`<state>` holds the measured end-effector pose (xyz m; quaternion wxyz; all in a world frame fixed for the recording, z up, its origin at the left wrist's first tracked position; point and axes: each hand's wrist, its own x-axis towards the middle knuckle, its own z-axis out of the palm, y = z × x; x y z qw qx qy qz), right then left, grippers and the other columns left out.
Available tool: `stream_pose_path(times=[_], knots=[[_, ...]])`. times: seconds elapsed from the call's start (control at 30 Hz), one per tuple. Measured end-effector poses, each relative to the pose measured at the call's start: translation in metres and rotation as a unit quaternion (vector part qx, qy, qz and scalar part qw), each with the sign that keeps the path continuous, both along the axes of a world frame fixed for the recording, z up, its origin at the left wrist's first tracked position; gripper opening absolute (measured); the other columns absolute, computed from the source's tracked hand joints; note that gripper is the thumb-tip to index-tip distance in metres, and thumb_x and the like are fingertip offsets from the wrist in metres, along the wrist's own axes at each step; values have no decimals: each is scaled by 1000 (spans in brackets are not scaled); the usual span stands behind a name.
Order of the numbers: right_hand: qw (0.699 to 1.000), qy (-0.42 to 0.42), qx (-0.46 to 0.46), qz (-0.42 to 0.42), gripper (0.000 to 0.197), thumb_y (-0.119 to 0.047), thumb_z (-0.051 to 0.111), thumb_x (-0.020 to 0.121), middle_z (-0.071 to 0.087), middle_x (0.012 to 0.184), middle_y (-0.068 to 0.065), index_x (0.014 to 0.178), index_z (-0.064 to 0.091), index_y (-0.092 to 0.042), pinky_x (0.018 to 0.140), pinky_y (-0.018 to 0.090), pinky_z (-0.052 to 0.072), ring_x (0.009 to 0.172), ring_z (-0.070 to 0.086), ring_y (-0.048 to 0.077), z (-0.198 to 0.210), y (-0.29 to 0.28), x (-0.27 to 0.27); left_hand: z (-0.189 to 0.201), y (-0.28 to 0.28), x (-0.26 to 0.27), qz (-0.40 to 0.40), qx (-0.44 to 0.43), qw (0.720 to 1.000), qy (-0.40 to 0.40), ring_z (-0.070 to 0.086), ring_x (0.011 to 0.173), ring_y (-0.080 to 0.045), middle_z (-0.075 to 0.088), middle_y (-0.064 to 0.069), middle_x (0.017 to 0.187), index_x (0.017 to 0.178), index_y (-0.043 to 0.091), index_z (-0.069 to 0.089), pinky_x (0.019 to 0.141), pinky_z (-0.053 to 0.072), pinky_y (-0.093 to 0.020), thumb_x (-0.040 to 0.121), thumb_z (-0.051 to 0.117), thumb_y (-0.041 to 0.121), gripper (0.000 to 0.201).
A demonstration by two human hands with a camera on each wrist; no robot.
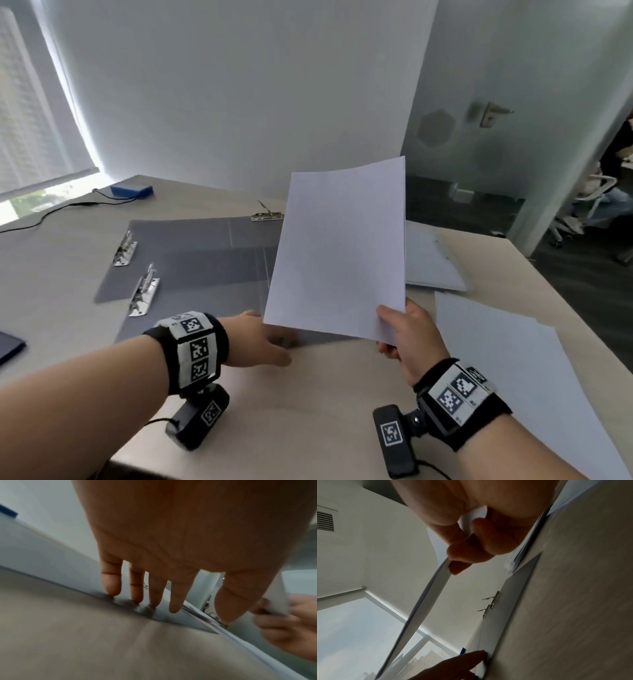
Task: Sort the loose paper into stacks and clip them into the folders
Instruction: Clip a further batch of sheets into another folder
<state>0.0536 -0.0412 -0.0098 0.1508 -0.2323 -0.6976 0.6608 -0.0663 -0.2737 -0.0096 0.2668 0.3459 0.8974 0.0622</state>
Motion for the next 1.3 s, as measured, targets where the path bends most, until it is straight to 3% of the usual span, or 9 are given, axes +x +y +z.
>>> stream_pose_path(times=[0.17, 0.33, 0.5, 0.63, 0.7, 0.8, 0.9, 1.07, 1.3], knots=[[999, 3, -39, 9, 6, -14, 56, 96, 61, 70, 6, 97, 62, -15, 38, 20, 33, 45, 47, 19, 3, -35, -26, -4, -22, 38, -24, 97, 991, -93, 37, 134, 2, 39, 29, 147, 142, 50, 36, 117, 28, -31, 80, 54, 51, 65], [998, -17, -56, 32, 7, -12, 55, 97, 58, 73, 8, 94, 59, -16, 40, 20, 30, 45, 46, 16, -4, -61, -43, 15, -67, 27, 116, 264, 951, -115, 67, 96, -4, 72, 17, 105, 106, 35, 70, 82, 52, -26, 89, 58, 23, 24], [996, -42, -53, 55, 14, -8, 51, 97, 57, 72, 8, 102, 62, -15, 40, 19, 26, 44, 44, 16, -14, -82, -59, 19, -126, -21, 350, 386, 853, 35, 54, 60, -15, 67, 3, 79, 99, 29, 71, 53, 43, -20, 90, 56, 14, 23], [996, -61, -43, 57, 17, -8, 50, 96, 59, 77, 9, 103, 61, -18, 41, 19, 26, 45, 44, 16, -18, -93, -72, 1, -157, -56, 476, 387, 789, 36, 57, 90, -20, 60, -9, 128, 135, 13, 54, 76, 46, -27, 91, 55, 10, 44], [995, -72, -36, 58, 17, -9, 50, 96, 60, 81, 10, 104, 61, -19, 42, 20, 28, 46, 45, 17, -19, -96, -78, -8, -163, -63, 499, 358, 789, 3, 56, 109, -27, 55, -15, 135, 143, 10, 46, 91, 45, -34, 90, 56, 9, 54], [994, -86, -11, 67, 19, -8, 49, 96, 62, 83, 11, 103, 61, -21, 44, 22, 29, 46, 46, 17, -20, -97, -84, -14, -162, -60, 484, 339, 806, -26, 55, 104, -23, 58, -10, 127, 144, 12, 43, 84, 47, -27, 89, 56, 12, 57], [990, -101, 16, 92, 22, -7, 49, 95, 63, 83, 11, 106, 61, -20, 41, 21, 29, 43, 46, 17, -23, -97, -89, -20, -167, -59, 476, 339, 810, -56, 59, 115, -25, 59, -11, 132, 145, 13, 44, 98, 46, -34, 77, 62, 24, 71], [982, -128, 30, 134, 19, -6, 49, 96, 61, 80, 11, 106, 61, -17, 40, 18, 26, 39, 44, 16, -28, -107, -97, -22, -174, -62, 493, 384, 771, -120, 61, 74, -14, 64, -4, 92, 138, 11, 47, 49, 43, -18, 92, 52, 8, 46], [966, -157, 53, 196, 20, -6, 50, 96, 63, 77, 8, 107, 63, -17, 36, 14, 21, 37, 40, 15, -31, -121, -98, -20, -176, -80, 495, 363, 778, -133, 54, 64, -13, 58, 1, 77, 127, 1, 57, 60, 43, -24, 94, 48, 2, 34]])
